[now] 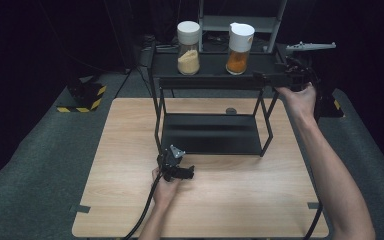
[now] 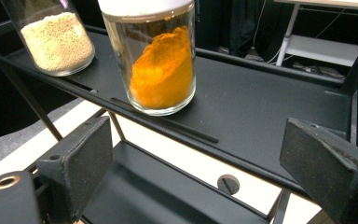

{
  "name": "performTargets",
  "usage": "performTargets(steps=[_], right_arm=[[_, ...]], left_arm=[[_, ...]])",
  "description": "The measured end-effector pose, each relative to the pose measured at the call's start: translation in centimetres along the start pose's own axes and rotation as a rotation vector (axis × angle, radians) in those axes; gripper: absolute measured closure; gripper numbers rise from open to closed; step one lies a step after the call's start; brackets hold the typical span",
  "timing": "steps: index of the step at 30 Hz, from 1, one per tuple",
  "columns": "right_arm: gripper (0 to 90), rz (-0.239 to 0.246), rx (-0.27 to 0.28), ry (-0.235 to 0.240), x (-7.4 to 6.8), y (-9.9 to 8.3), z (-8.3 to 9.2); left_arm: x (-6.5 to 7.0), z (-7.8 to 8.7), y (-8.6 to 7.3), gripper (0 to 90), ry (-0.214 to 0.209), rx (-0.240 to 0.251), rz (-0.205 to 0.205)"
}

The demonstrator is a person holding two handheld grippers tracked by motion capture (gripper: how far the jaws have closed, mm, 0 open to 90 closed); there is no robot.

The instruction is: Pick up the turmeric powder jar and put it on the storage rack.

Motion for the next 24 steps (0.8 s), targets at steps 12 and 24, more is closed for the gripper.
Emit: performTargets(steps=[12, 24], right_arm=[[9.2, 0.003, -0.003, 0.015, 0.0, -1.6, 0.3], [9.3, 0.016, -0.007, 0.028, -0.2, -2.5, 0.7]], left_arm=[[0.0, 0.0, 0.0, 3.4, 0.0, 0.002, 0.001], [0.0, 0.0, 0.0, 3.4, 0.0, 0.002, 0.001]])
Point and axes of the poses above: each handheld gripper's, and its own axes: z roughly backward along the jaws, y roughly out of its top, x roughly to its right, the point moved 5 cm from there along -z, roughly forward along the jaws, and after that the axes turned 1 degree about y, right-handed, at the moved point
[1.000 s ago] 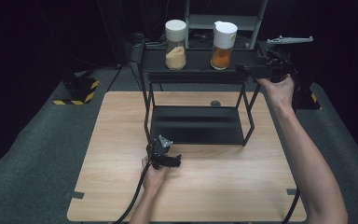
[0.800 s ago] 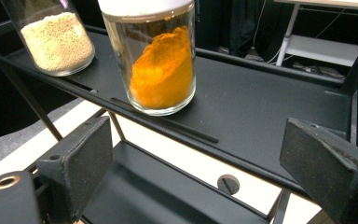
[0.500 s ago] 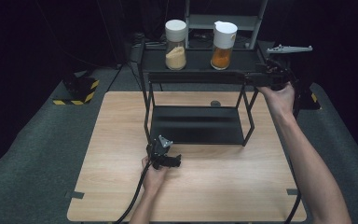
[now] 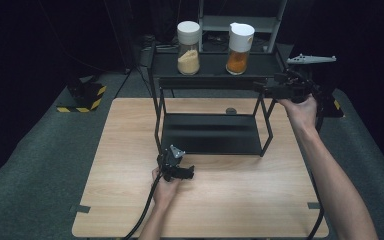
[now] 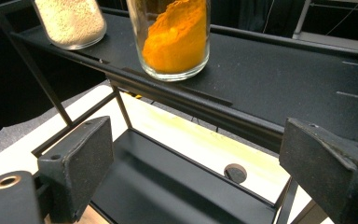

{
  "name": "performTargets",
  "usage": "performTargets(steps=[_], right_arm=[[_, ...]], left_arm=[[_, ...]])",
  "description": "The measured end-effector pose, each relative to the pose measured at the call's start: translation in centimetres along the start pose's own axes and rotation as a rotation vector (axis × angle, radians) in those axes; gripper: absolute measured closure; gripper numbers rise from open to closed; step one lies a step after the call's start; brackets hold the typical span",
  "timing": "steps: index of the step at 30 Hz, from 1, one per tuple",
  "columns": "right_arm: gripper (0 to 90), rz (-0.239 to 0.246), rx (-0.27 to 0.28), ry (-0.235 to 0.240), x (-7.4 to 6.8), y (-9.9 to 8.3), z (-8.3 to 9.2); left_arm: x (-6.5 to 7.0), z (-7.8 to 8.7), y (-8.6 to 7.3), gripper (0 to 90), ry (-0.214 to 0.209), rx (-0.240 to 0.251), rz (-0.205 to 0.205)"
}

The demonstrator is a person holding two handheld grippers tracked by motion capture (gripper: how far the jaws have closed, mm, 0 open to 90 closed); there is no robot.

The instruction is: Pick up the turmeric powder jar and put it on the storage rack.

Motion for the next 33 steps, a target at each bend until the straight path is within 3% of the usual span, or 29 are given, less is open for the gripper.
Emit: performTargets(steps=[12, 33], right_arm=[[9.5, 0.008, -0.02, 0.004, -0.1, -1.4, -0.1], [9.5, -0.017, -0.043, 0.023, 0.1, -3.9, -0.3]], left_arm=[[0.0, 0.0, 0.0, 3.4, -0.001, 0.0, 0.002], [0.0, 0.0, 0.0, 3.4, -0.001, 0.0, 0.001]])
Point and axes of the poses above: each handheld gripper's, and its own axes: z roughly backward along the jaws, y roughly out of its top, x roughly to its right, the point moved 5 cm from there along -z, roughly forward along the jaws, and after that the axes turned 1 degree about y, right-handed, at the moved point
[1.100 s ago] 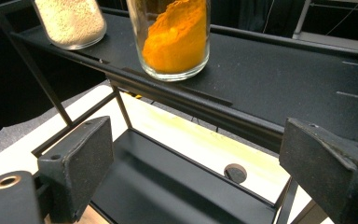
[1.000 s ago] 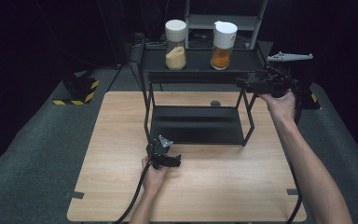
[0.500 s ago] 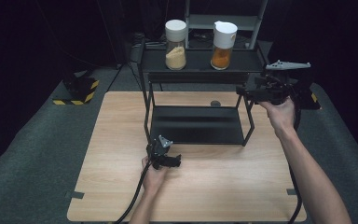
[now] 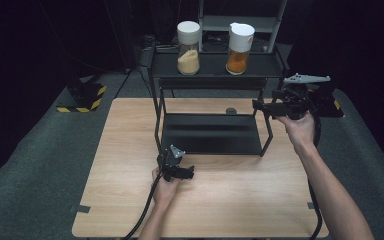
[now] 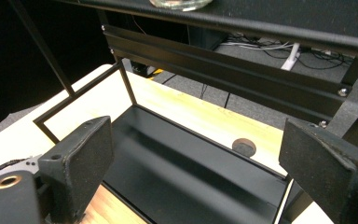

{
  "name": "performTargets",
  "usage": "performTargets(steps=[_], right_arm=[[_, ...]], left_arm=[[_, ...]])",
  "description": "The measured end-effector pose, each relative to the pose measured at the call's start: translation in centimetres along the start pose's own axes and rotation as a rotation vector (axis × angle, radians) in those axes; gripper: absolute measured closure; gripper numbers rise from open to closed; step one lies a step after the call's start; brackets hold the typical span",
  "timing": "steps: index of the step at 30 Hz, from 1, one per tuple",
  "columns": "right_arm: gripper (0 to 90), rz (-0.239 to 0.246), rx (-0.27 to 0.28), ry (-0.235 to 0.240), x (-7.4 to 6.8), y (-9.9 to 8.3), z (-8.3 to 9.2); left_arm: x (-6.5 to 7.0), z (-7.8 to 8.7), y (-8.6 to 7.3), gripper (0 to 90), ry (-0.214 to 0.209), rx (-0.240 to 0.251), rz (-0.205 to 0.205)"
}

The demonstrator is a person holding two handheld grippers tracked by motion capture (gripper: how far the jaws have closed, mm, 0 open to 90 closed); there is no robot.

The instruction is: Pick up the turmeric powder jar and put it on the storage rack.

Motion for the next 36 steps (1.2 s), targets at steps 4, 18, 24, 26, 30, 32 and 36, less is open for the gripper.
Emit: performTargets(steps=[4, 18, 24, 26, 30, 32, 36], right_arm=[[9.6, -0.011, 0.003, 0.004, 0.2, -0.4, -0.1], [9.9, -0.035, -0.015, 0.023, 0.4, -2.0, -1.1], [9.8, -0.048, -0.025, 0.032, 0.5, -2.6, -1.7], [9.9, -0.047, -0.024, 0.035, 0.4, -2.8, -1.8], [9.9, -0.045, -0.028, 0.034, 0.3, -3.3, -2.0], [9.8, -0.029, -0.038, 0.019, 0.1, -3.4, -2.2], [9.8, -0.015, -0.044, 0.011, -0.4, -3.8, -2.5]], left_arm=[[0.0, 0.0, 0.0, 3.4, 0.001, 0.0, -0.003], [0.0, 0.0, 0.0, 3.4, 0.001, 0.0, -0.003], [0.0, 0.0, 0.0, 3.4, 0.001, 0.0, -0.004], [0.0, 0.0, 0.0, 3.4, 0.001, 0.0, -0.004], [0.0, 0.0, 0.0, 3.4, 0.001, 0.0, -0.003], [0.0, 0.0, 0.0, 3.4, 0.002, 0.0, -0.003], [0.0, 0.0, 0.0, 3.4, 0.001, 0.0, -0.003]])
Point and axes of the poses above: each handheld gripper's, and its own axes: z roughly backward along the jaws, y roughly out of its top, x roughly to its right, the point moved 5 cm from there along -z, roughly forward along the jaws, and after that the axes turned 1 degree about y, right-handed, at the moved point
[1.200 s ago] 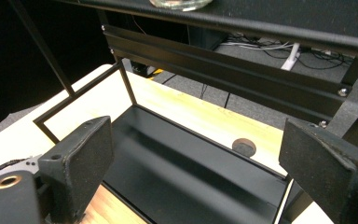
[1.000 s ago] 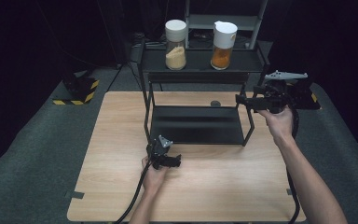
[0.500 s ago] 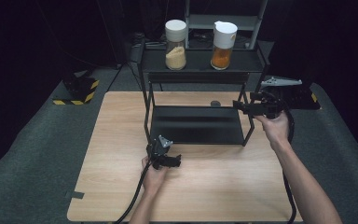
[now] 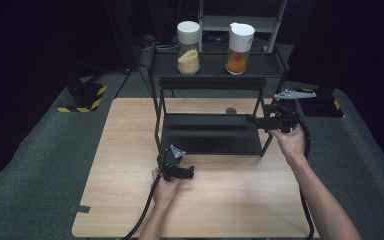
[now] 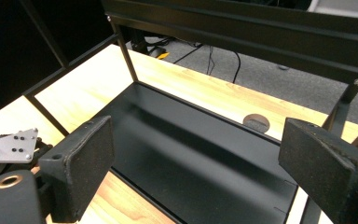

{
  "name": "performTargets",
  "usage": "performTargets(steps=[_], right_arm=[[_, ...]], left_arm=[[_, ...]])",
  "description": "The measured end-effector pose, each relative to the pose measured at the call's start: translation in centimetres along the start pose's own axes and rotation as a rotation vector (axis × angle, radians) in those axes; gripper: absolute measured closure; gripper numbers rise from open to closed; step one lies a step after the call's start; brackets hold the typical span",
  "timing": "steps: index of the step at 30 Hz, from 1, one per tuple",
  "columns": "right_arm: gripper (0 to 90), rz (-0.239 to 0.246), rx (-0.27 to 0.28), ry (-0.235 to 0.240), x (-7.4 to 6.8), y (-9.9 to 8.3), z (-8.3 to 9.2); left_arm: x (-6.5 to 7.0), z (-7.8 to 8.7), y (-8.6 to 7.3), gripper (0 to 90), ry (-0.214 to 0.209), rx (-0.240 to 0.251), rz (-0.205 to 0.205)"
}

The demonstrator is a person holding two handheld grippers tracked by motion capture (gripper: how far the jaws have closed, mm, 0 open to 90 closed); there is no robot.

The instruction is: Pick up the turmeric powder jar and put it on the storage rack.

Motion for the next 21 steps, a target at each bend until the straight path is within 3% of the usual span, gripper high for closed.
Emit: performTargets(steps=[21], right_arm=[[9.9, -0.03, -0.03, 0.002, 0.1, -2.1, -1.8]], left_arm=[[0.0, 0.0, 0.0, 3.4, 0.0, 0.0, 0.0]])
Point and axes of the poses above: each handheld gripper's, and its own axes: z roughly backward along the jaws, y roughly out of its top, x roughly to its right, the point moved 5 cm from there along -z, roughly forward along the jaws, and after that the axes turned 1 degree about y, right-handed, at the moved point
